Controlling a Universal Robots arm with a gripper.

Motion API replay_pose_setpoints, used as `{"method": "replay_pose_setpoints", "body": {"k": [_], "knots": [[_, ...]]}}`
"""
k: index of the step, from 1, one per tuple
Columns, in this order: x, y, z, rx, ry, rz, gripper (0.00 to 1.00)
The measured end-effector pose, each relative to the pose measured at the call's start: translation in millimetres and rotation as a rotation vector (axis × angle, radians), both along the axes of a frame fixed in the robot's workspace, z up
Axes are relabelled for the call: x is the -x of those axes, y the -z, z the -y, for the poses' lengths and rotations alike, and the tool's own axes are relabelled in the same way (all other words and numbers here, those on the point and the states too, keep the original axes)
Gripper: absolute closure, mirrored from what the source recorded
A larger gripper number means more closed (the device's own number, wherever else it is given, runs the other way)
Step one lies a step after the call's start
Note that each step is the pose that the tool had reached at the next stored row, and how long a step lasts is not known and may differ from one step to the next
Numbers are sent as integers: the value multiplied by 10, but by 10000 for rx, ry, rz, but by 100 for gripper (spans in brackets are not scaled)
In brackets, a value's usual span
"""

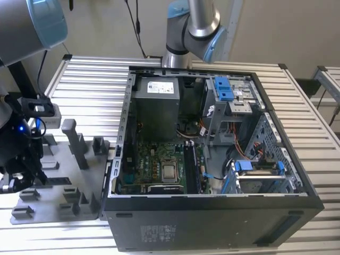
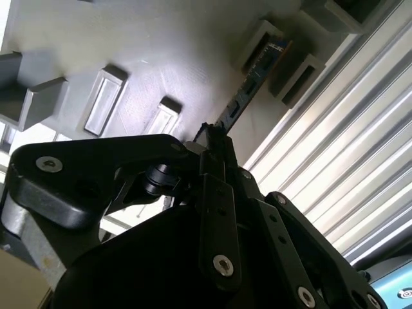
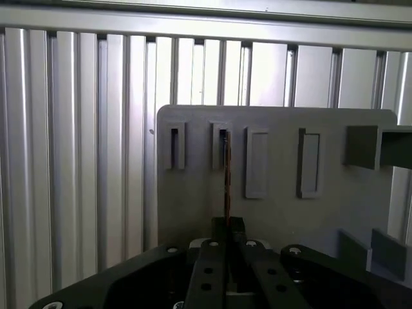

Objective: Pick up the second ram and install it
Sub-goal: 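Pick up the second ram and move it above second insertion slot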

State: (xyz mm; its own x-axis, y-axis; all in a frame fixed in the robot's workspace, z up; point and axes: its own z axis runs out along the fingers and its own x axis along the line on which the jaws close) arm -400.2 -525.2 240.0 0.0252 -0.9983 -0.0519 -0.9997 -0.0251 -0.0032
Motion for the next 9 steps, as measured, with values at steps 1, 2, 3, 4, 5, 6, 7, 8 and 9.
{"method": "replay_pose_setpoints", "body": {"k": [1, 2, 3, 4, 5, 6, 7, 8, 9], "knots": [[0, -15, 0, 0, 0, 0, 86], [0, -28, 0, 0, 0, 0, 86], [0, -41, 0, 0, 0, 0, 86], [0, -52, 0, 1, 0, 0, 86], [0, -62, 0, 0, 0, 0, 86], [0, -71, 0, 0, 0, 0, 86], [0, -79, 0, 0, 0, 0, 86], [0, -86, 0, 0, 0, 0, 86], [0, -93, 0, 0, 0, 0, 86]]}}
